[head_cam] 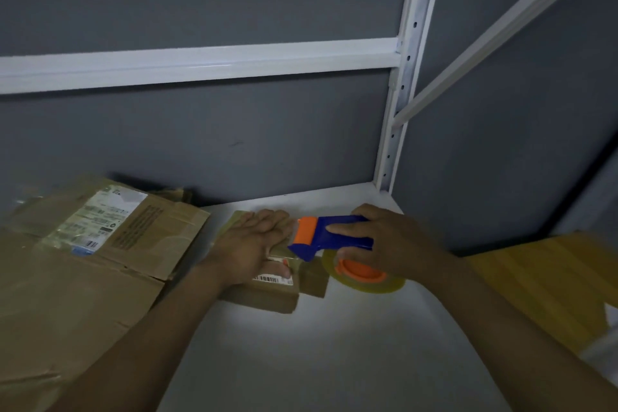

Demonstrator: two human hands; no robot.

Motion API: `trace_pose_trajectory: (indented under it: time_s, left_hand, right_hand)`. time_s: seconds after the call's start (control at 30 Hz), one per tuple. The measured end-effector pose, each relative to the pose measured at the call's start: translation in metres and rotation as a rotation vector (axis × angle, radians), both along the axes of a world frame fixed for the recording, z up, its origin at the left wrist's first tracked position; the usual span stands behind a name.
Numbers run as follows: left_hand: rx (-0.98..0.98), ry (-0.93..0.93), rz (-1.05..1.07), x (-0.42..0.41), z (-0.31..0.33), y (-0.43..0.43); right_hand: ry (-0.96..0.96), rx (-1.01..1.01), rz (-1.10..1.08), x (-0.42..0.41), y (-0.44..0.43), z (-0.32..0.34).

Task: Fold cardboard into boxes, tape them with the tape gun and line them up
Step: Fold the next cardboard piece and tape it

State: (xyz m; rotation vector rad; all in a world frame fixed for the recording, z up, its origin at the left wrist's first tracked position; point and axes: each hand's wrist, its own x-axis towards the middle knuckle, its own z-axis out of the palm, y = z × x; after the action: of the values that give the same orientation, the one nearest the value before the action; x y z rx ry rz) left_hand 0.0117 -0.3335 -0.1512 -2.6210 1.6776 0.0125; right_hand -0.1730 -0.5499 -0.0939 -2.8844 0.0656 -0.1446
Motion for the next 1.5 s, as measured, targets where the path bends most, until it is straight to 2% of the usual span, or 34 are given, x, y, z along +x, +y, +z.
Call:
trace_pose_trajectory:
  time_s: [0.13,0.3,0.53,0.77,0.9,1.0,1.17,1.23,1.27,1.33,1.43,1.5]
  left_hand:
    - [-0.003,-0.023,-0.030,0.009,-0.004,-0.002]
    - [-0.031,-0.008,-0.053,0.011,-0.005,0.001]
    - [-0.067,0.015,-0.053,0.006,-0.005,0.001]
    - [-0.075,-0.030,0.011,-0.002,-0.007,-0.003]
    - [-0.102,-0.005,0.095,-0.010,-0.005,-0.002]
    - [-0.144,0.032,0.168,-0.017,-0.004,-0.001]
    - [-0.251,0.112,0.281,-0.043,0.011,-0.012]
    - [-0.255,0.123,0.305,-0.049,0.011,-0.019]
    - [-0.219,0.110,0.307,-0.049,0.010,-0.021]
    - [-0.137,0.065,0.287,-0.044,0.007,-0.020]
    - [-0.083,0.059,0.256,-0.034,0.010,-0.013]
    - [-0.028,0.054,0.264,-0.032,0.013,-0.011]
  right_hand:
    - [0.030,-0.048,-0.055,-0.024,-0.009,-0.010]
    - [-0.017,0.008,-0.099,-0.045,-0.012,-0.017]
    - [-0.080,-0.135,-0.117,-0.030,0.013,-0.042]
    - [0.048,-0.013,-0.226,-0.014,0.020,-0.039]
    - [0.073,-0.014,-0.255,0.005,0.023,-0.032]
    - [0.096,0.200,-0.263,0.004,0.006,-0.027]
    - [-0.087,0.942,-0.492,-0.007,-0.037,-0.045]
    - [-0.063,1.065,-0.582,-0.003,-0.044,-0.049]
    - [-0.022,1.043,-0.608,0.000,-0.048,-0.052]
    - [0.070,0.852,-0.603,0.007,-0.057,-0.057]
    - [0.275,0.442,-0.575,0.012,-0.066,-0.063]
    - [0.366,0.051,-0.585,0.015,-0.062,-0.062]
